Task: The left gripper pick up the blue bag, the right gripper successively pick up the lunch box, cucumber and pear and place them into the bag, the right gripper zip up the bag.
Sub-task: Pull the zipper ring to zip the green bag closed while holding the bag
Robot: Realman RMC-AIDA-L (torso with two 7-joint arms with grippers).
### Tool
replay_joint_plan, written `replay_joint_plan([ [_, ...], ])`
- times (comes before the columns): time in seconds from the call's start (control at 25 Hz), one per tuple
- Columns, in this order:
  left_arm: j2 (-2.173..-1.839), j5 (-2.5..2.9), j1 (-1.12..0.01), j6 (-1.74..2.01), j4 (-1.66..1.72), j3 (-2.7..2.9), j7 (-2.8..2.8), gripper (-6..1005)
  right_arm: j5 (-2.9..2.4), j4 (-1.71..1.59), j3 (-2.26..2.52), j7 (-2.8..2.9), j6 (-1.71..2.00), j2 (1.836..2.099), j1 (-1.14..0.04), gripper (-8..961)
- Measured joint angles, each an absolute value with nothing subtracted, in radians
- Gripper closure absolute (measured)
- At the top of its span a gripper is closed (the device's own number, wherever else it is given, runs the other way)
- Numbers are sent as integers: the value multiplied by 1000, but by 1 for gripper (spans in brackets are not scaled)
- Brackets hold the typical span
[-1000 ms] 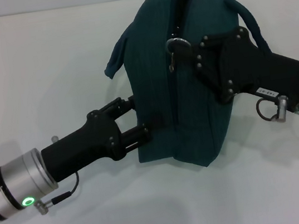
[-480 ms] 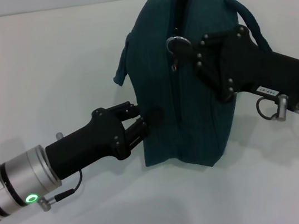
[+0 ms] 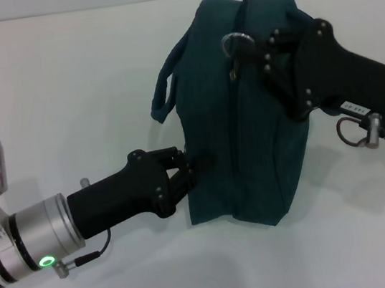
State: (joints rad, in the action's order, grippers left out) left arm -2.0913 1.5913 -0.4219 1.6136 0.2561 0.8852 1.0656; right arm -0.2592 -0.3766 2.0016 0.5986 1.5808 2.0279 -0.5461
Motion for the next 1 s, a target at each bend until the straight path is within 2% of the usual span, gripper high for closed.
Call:
replay_joint_plan([
  [0.48,-2088,1606,-416,1625,262,946,1066,914,-221,-367,1999,602,1560,2028,-545,938],
  [1.0,-2081,1666,-407,1708,268,1011,1066,924,-198,-363,1973,607,1505,2026,-539,929],
])
